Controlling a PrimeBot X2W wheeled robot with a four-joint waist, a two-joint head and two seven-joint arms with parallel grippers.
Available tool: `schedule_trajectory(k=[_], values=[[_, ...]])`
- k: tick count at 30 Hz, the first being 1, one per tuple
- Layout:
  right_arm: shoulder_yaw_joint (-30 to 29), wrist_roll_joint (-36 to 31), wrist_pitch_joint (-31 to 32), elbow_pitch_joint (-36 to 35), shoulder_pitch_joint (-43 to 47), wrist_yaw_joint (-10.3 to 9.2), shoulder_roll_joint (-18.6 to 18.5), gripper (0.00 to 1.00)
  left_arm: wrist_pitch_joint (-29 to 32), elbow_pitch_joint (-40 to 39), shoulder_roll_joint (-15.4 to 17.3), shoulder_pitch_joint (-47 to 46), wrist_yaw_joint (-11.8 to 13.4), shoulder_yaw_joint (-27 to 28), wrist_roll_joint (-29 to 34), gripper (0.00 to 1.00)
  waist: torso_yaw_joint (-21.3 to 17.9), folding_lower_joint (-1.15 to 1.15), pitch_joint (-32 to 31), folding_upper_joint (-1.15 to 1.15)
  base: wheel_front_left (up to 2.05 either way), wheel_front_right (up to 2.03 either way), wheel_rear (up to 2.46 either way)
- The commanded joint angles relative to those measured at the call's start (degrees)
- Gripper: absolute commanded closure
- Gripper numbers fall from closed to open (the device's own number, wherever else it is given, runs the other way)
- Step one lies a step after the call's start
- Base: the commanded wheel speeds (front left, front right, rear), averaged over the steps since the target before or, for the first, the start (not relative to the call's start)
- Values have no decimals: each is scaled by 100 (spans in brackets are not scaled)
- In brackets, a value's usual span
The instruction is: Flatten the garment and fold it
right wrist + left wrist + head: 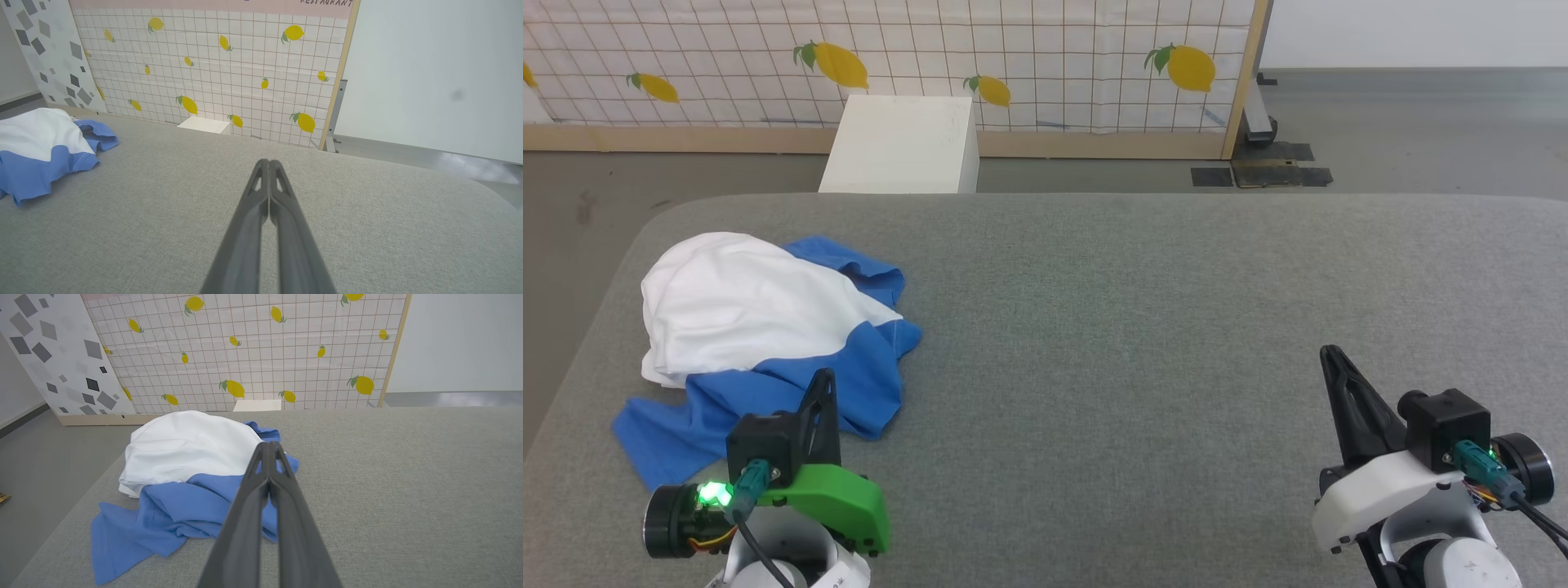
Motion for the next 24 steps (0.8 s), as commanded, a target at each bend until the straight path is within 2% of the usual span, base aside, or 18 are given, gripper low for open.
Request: schedule_trajectory(k=[1, 24], values=[[-5, -36, -1, -29, 89, -9, 2, 100, 8, -15, -28, 63, -5, 18, 72, 100, 0, 0, 0, 38, 0, 0, 0], [-5, -36, -1, -29, 89, -9, 2, 100, 8, -15, -28, 63, -5, 18, 72, 100, 0, 0, 0, 38, 0, 0, 0]])
